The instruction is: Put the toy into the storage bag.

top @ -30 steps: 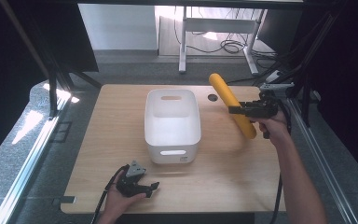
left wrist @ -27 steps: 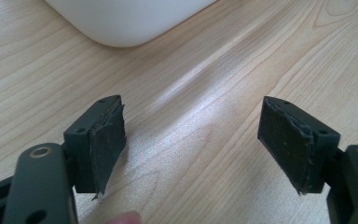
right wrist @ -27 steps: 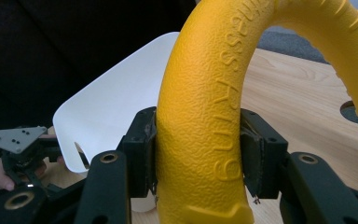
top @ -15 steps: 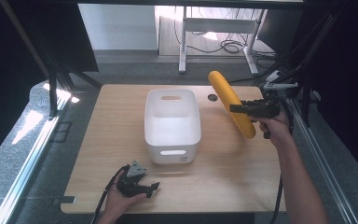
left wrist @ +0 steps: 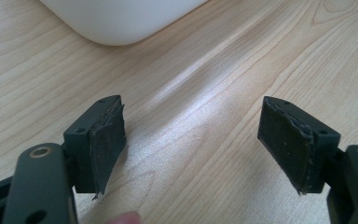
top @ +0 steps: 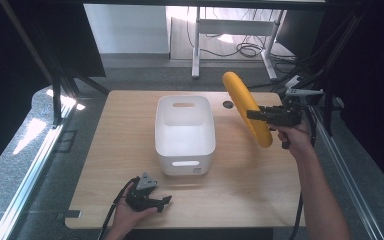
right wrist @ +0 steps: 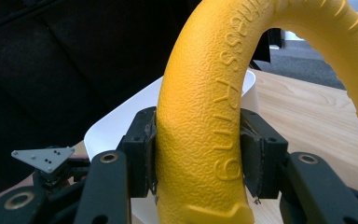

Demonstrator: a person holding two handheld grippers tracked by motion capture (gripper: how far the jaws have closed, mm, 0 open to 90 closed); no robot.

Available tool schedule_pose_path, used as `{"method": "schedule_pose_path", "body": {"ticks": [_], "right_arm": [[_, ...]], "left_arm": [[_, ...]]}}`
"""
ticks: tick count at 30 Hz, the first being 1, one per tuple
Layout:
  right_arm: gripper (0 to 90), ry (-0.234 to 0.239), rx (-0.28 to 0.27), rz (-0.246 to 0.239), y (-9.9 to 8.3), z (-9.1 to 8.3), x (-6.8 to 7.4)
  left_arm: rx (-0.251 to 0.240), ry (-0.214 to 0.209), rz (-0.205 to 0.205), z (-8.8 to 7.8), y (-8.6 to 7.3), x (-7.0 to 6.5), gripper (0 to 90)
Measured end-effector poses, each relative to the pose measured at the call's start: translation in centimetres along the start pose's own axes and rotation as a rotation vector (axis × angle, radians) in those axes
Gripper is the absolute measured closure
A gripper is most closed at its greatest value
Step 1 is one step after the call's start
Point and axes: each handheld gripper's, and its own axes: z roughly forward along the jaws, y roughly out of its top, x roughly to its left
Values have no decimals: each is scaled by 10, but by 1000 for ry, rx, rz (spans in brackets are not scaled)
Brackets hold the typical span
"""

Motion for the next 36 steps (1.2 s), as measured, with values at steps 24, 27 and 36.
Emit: {"method": "schedule_pose_path", "body": {"ticks": [24, 27, 36], "right_arm": [[525, 43, -59, -39, 8, -2, 20], [525, 37, -73, -40, 8, -3, 22], [524, 56, -81, -47, 8, -3, 27]], "left_arm": [[3, -5, 6, 0, 0, -1, 232], [3, -5, 6, 0, 0, -1, 232], [4, -2, 0, 0, 0, -1, 232]]}}
